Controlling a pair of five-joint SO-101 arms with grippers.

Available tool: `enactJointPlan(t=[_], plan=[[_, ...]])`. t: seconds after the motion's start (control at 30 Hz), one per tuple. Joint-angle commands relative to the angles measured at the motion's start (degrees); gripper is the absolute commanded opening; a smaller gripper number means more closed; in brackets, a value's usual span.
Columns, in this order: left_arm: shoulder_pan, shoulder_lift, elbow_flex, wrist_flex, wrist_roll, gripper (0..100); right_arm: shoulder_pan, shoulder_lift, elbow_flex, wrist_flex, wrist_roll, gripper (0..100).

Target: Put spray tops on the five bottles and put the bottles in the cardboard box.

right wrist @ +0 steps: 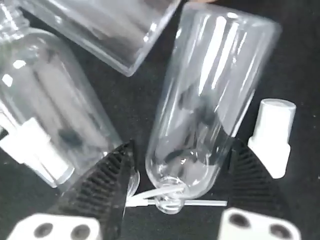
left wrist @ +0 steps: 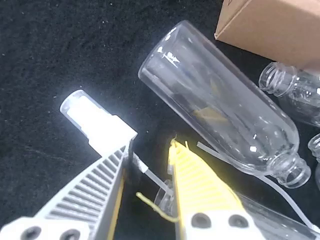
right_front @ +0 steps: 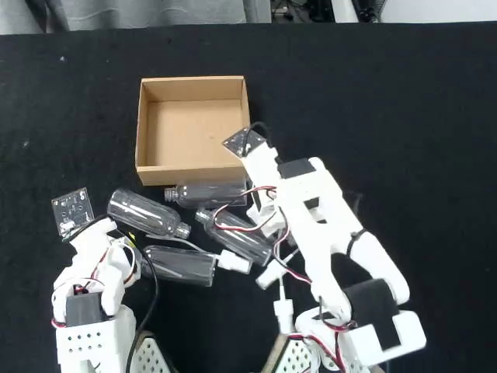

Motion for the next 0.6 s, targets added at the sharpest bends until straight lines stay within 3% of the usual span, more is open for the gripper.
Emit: enactJointPlan(t=[0.0,0.23,0.4,0.57], plan=[[-0.40,-0.26,1.27,-0.09,-0.09,12,1.41,0.22,-3.03,-1.58,-0.35,26.5],[-0.40,-0.26,1.27,-0.09,-0.09,12,1.85,1.63,-3.03,-1.49,-0.35,26.0],[-0.40,-0.26,1.27,-0.09,-0.09,12,1.93,1.80,-3.38,-1.49,-0.35,14.7],[-0.40,-0.26,1.27,-0.09,-0.09,12,1.93,1.45,-3.21,-1.49,-0.35,13.9]])
